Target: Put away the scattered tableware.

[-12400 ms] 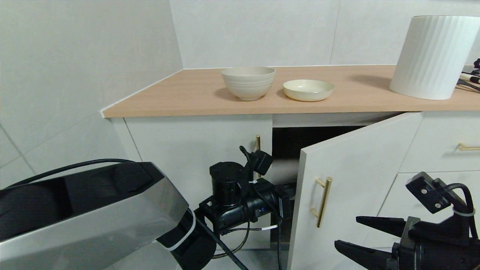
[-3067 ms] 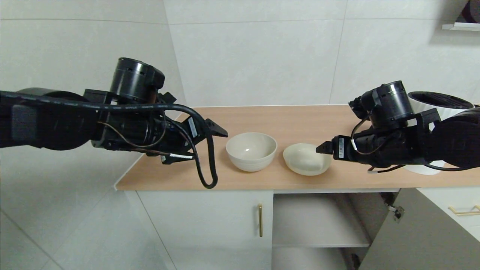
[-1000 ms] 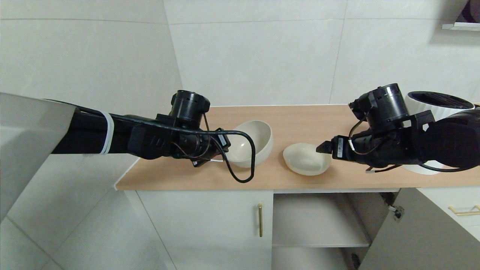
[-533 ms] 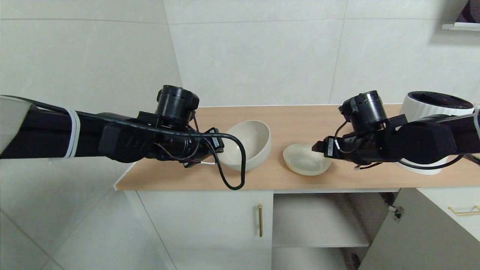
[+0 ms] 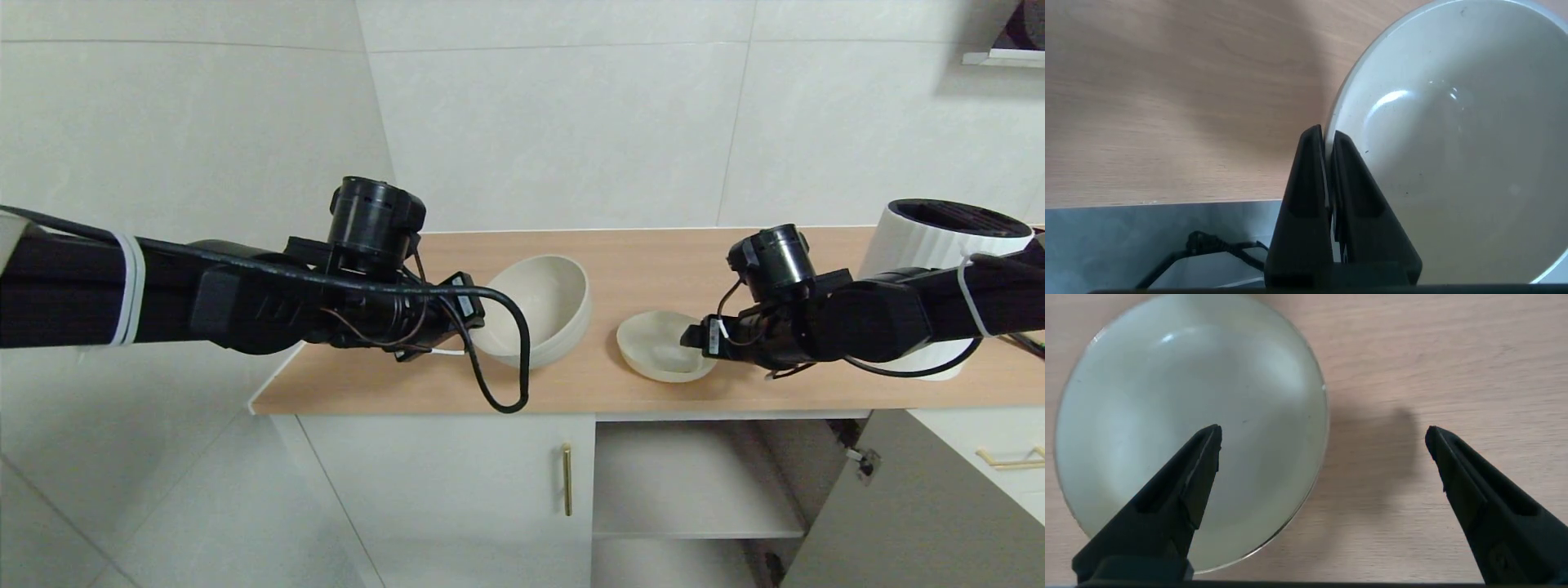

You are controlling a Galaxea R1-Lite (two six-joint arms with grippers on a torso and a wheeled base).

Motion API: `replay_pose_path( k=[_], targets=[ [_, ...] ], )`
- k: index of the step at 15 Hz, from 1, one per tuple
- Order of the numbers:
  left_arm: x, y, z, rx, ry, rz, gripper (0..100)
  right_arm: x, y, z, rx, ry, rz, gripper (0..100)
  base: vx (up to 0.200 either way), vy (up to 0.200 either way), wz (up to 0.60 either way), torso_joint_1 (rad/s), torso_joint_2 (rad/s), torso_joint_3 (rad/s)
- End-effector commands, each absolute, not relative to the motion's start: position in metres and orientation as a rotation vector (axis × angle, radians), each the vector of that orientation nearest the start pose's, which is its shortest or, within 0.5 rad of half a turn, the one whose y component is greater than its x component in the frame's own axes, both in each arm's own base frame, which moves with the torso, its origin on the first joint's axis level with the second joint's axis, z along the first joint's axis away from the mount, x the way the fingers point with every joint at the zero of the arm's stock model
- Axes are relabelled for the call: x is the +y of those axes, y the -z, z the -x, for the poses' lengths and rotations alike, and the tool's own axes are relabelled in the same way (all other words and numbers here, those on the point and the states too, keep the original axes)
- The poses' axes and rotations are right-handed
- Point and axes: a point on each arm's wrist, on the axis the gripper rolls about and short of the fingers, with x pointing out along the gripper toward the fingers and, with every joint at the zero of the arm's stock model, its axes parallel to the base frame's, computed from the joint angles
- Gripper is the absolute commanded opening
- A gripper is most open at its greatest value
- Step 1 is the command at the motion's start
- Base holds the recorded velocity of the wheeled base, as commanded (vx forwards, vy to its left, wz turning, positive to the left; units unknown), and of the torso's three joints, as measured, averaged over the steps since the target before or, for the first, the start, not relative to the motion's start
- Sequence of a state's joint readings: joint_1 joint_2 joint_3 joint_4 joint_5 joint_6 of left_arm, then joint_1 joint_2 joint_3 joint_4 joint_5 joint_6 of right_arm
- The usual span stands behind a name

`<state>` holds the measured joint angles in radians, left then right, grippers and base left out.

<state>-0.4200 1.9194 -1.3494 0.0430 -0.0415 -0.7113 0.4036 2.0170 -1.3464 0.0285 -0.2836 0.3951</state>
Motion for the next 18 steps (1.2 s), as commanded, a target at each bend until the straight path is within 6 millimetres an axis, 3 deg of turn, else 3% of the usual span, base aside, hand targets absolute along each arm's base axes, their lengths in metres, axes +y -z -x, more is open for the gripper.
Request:
replay_pose_path(
  k=[1, 4, 5, 15, 18],
  targets=[
    [-0.153, -0.193, -0.340, 0.732, 0.211, 0.562, 0, 0.148, -0.152, -0.363, 0.676, 0.019, -0.142, 100, 0.000, 0.000, 0.00, 0.000, 0.00, 0.000],
    [-0.153, -0.194, -0.341, 0.731, 0.212, 0.562, 0, 0.149, -0.152, -0.363, 0.676, 0.017, -0.141, 100, 0.000, 0.000, 0.00, 0.000, 0.00, 0.000],
    [-0.153, -0.194, -0.341, 0.731, 0.212, 0.562, 0, 0.148, -0.152, -0.363, 0.677, 0.018, -0.144, 0, 0.000, 0.000, 0.00, 0.000, 0.00, 0.000],
    [-0.152, -0.191, -0.339, 0.740, 0.205, 0.558, 0, 0.148, -0.158, -0.360, 0.664, 0.015, -0.151, 0, 0.000, 0.000, 0.00, 0.000, 0.00, 0.000],
    [-0.145, -0.196, -0.323, 0.741, 0.208, 0.559, 0, 0.144, -0.168, -0.351, 0.653, 0.006, -0.162, 0, 0.000, 0.000, 0.00, 0.000, 0.00, 0.000]
  ],
)
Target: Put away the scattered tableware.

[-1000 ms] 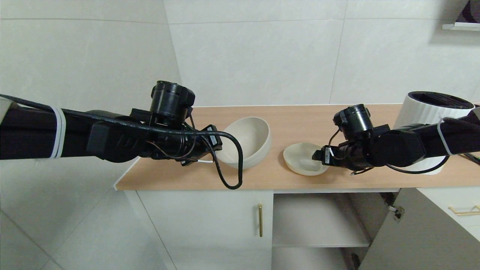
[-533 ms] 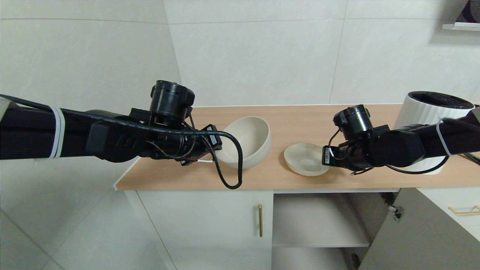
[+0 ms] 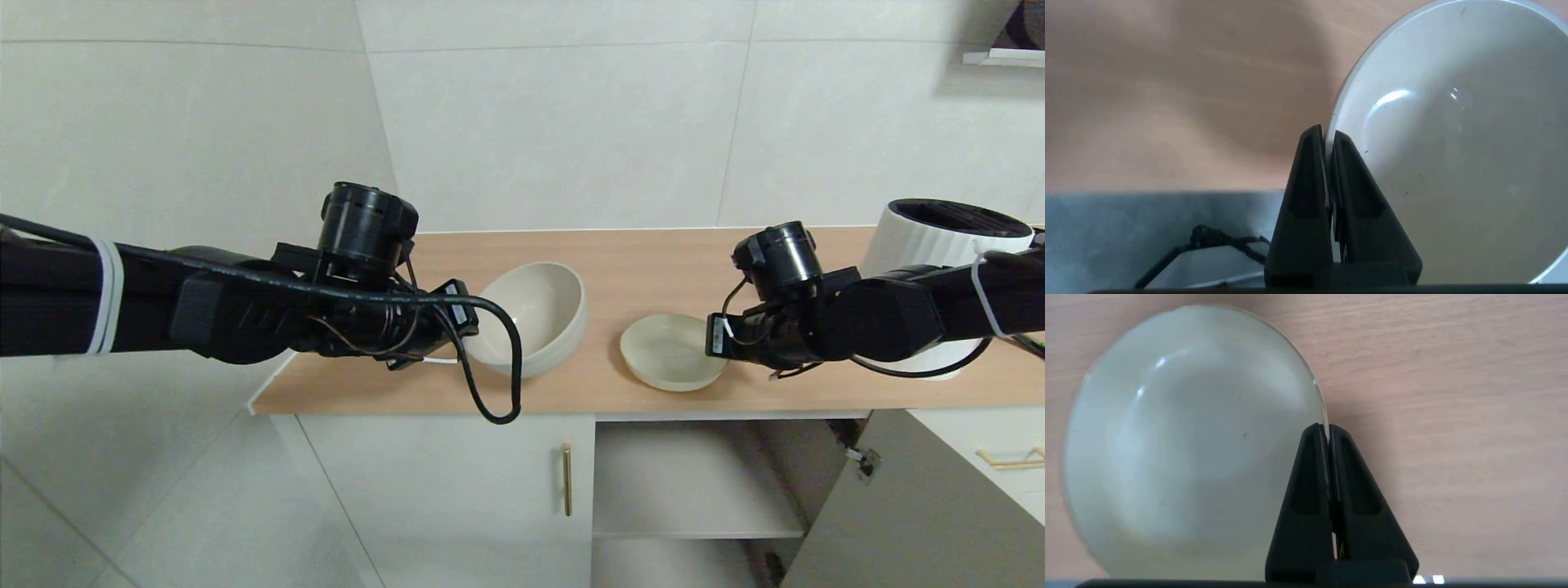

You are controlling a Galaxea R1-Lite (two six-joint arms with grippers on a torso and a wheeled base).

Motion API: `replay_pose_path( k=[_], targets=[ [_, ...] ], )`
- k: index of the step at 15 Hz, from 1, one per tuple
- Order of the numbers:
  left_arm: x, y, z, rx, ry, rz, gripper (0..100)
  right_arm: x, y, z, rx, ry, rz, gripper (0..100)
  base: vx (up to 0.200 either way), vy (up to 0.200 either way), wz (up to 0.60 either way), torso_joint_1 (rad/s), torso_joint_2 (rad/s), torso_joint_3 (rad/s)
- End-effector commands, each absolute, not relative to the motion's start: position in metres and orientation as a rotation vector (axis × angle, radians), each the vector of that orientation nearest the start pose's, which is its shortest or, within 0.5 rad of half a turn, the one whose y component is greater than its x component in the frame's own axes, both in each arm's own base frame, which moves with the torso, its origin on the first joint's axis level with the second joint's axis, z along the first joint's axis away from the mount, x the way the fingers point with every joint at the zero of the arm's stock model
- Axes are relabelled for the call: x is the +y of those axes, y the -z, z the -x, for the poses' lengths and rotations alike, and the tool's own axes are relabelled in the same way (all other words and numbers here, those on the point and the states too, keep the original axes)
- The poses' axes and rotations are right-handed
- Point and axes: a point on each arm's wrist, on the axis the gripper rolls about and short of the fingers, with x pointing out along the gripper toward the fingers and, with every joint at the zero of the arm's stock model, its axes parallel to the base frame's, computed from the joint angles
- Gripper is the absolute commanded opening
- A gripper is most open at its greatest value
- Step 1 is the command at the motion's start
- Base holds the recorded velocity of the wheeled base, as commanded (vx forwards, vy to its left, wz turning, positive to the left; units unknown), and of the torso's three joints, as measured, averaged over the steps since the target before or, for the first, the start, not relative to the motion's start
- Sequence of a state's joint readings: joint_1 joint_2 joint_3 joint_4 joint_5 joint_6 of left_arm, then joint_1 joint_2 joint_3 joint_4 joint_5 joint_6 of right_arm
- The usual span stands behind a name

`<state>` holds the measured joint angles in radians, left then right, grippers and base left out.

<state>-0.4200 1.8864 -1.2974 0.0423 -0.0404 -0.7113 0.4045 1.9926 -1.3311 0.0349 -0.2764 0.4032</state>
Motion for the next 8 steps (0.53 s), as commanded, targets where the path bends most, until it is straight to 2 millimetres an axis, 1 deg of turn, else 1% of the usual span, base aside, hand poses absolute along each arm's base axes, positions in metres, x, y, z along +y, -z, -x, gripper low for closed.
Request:
replay_pose_path(
  k=[1, 2, 4, 5, 6, 7, 8],
  targets=[
    [-0.143, -0.200, -0.317, 0.735, 0.212, 0.562, 0, 0.142, -0.173, -0.344, 0.651, -0.001, -0.164, 0, 0.000, 0.000, 0.00, 0.000, 0.00, 0.000],
    [-0.138, -0.205, -0.306, 0.731, 0.215, 0.563, 0, 0.137, -0.172, -0.329, 0.667, -0.001, -0.159, 0, 0.000, 0.000, 0.00, 0.000, 0.00, 0.000],
    [-0.134, -0.207, -0.294, 0.729, 0.228, 0.563, 0, 0.128, -0.186, -0.309, 0.655, -0.030, -0.174, 0, 0.000, 0.000, 0.00, 0.000, 0.00, 0.000],
    [-0.133, -0.209, -0.290, 0.723, 0.237, 0.566, 0, 0.125, -0.195, -0.300, 0.645, -0.062, -0.187, 0, 0.000, 0.000, 0.00, 0.000, 0.00, 0.000],
    [-0.132, -0.210, -0.288, 0.720, 0.238, 0.567, 0, 0.123, -0.198, -0.295, 0.647, -0.087, -0.194, 0, 0.000, 0.000, 0.00, 0.000, 0.00, 0.000],
    [-0.130, -0.212, -0.283, 0.707, 0.252, 0.553, 0, 0.120, -0.207, -0.276, 0.666, -0.155, -0.206, 0, 0.000, 0.000, 0.00, 0.000, 0.00, 0.000],
    [-0.128, -0.211, -0.279, 0.706, 0.261, 0.524, 0, 0.117, -0.212, -0.267, 0.690, -0.173, -0.205, 0, 0.000, 0.000, 0.00, 0.000, 0.00, 0.000]
  ],
)
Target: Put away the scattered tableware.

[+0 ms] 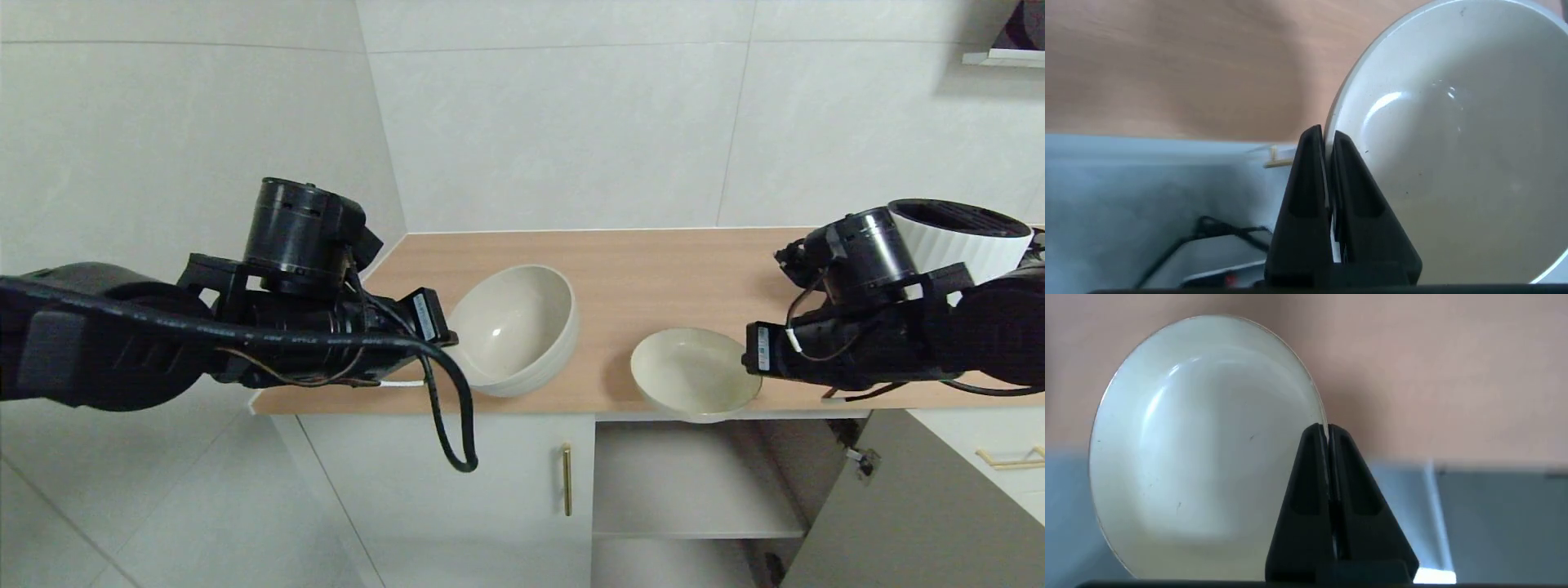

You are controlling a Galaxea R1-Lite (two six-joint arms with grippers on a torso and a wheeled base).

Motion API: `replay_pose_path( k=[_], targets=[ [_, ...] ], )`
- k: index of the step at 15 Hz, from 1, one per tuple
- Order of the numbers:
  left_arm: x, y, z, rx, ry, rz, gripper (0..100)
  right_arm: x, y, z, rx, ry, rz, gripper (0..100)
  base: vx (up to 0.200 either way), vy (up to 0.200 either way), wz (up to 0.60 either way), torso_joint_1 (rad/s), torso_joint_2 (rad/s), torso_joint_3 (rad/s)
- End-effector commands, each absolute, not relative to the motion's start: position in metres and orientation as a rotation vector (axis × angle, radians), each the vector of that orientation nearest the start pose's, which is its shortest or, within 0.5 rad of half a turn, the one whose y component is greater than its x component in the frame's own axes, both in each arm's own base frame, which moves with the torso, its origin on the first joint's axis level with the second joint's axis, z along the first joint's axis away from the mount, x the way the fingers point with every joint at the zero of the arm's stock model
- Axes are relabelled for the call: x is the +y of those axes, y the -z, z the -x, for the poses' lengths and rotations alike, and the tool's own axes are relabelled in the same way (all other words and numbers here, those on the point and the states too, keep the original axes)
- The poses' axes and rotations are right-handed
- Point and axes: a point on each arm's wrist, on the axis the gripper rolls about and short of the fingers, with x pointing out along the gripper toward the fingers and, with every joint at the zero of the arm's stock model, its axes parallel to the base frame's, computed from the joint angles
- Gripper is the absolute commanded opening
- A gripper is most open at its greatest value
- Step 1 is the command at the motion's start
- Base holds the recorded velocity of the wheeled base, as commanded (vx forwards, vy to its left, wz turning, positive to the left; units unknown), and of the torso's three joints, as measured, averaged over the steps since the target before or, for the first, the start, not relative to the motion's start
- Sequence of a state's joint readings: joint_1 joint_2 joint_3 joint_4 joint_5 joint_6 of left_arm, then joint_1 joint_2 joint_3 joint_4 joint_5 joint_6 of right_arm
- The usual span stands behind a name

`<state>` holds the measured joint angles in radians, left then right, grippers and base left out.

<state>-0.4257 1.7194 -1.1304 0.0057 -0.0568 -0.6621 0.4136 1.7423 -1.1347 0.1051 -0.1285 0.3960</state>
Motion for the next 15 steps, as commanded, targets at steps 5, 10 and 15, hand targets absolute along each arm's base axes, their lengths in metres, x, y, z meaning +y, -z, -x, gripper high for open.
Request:
replay_pose_path(
  k=[5, 10, 15],
  targets=[
    [-0.128, -0.209, -0.278, 0.678, 0.283, 0.497, 0, 0.111, -0.225, -0.251, 0.702, -0.193, -0.208, 0, 0.000, 0.000, 0.00, 0.000, 0.00, 0.000],
    [-0.130, -0.203, -0.282, 0.694, 0.278, 0.495, 0, 0.110, -0.220, -0.249, 0.713, -0.198, -0.168, 0, -0.080, 0.000, 0.00, 0.002, 0.00, -0.001],
    [-0.130, -0.203, -0.282, 0.694, 0.277, 0.491, 0, 0.111, -0.215, -0.251, 0.725, -0.197, -0.150, 0, -0.080, 0.000, 0.00, 0.005, 0.00, 0.000]
  ],
)
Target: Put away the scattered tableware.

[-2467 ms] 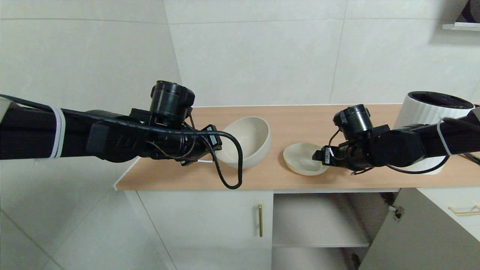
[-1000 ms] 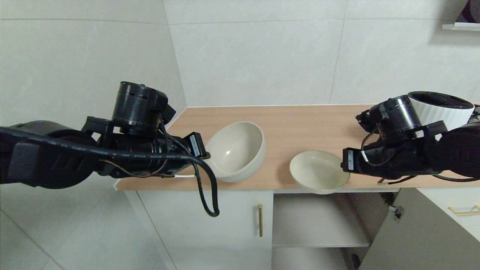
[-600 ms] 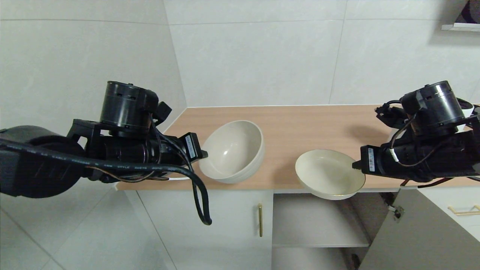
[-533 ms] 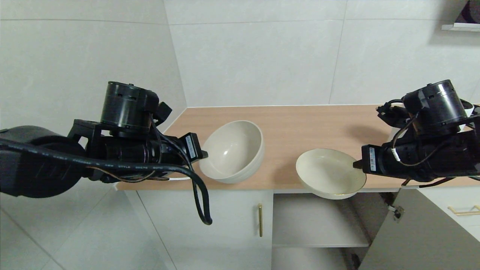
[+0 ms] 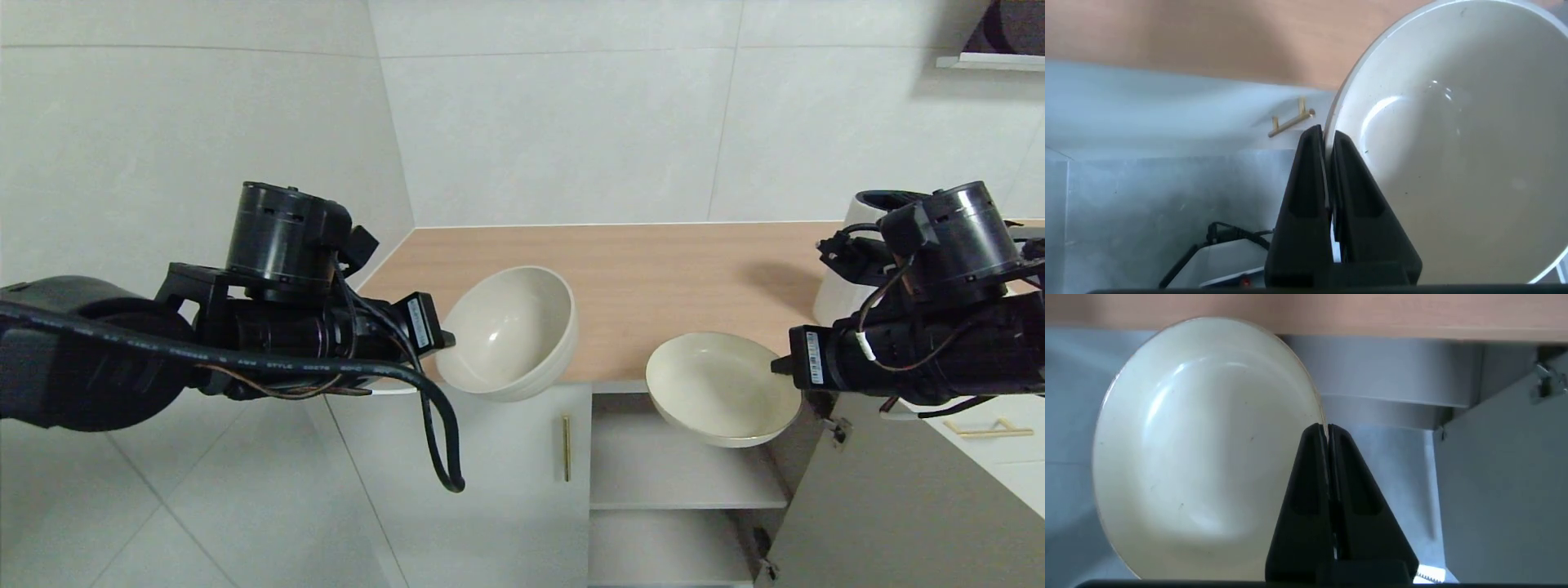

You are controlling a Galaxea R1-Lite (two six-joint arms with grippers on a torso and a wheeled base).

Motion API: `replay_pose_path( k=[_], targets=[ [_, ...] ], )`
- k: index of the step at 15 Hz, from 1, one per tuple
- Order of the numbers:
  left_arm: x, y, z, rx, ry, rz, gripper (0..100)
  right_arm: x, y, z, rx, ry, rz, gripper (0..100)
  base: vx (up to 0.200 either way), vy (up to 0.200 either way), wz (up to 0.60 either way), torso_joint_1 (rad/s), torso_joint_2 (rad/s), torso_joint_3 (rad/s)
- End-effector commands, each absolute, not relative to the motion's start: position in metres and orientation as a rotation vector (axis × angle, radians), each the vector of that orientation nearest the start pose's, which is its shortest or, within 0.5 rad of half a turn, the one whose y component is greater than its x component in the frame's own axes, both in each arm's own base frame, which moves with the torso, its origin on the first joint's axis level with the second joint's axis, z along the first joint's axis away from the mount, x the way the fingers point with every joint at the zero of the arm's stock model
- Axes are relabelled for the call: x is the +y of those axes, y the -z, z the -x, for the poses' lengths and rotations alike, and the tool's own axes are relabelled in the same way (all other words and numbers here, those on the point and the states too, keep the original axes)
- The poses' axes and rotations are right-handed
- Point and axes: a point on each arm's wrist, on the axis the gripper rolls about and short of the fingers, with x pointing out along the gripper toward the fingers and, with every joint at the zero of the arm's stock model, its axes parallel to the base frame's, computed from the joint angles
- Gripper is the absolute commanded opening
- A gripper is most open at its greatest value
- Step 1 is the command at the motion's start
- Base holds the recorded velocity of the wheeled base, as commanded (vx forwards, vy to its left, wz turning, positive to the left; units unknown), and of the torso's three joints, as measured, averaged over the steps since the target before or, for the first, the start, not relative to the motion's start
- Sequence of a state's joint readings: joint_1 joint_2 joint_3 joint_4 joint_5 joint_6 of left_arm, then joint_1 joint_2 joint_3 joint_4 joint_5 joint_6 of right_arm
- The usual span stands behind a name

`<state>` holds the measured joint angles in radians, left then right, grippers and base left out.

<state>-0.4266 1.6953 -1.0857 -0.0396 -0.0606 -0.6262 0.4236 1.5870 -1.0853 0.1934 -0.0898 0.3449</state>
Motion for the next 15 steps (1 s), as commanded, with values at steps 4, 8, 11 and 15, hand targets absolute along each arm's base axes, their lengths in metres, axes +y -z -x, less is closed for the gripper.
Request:
replay_pose_path(
  k=[4, 8, 11, 15],
  targets=[
    [-0.1301, -0.2021, -0.2830, 0.698, 0.278, 0.491, 0, 0.1116, -0.2103, -0.2527, 0.741, -0.192, -0.144, 0, 0.000, 0.000, 0.00, 0.000, 0.00, 0.000],
    [-0.1301, -0.2021, -0.2830, 0.698, 0.278, 0.491, 0, 0.1123, -0.2083, -0.2543, 0.747, -0.192, -0.141, 0, 0.000, 0.000, 0.00, 0.000, 0.00, 0.000],
    [-0.1305, -0.2006, -0.2839, 0.702, 0.276, 0.490, 0, 0.1124, -0.2063, -0.2546, 0.751, -0.194, -0.127, 0, 0.000, 0.000, 0.00, 0.000, 0.00, 0.000],
    [-0.1306, -0.2002, -0.2842, 0.704, 0.275, 0.489, 0, 0.1124, -0.2058, -0.2545, 0.751, -0.194, -0.127, 0, 0.000, 0.000, 0.00, -0.134, 0.32, 0.186]
  ],
)
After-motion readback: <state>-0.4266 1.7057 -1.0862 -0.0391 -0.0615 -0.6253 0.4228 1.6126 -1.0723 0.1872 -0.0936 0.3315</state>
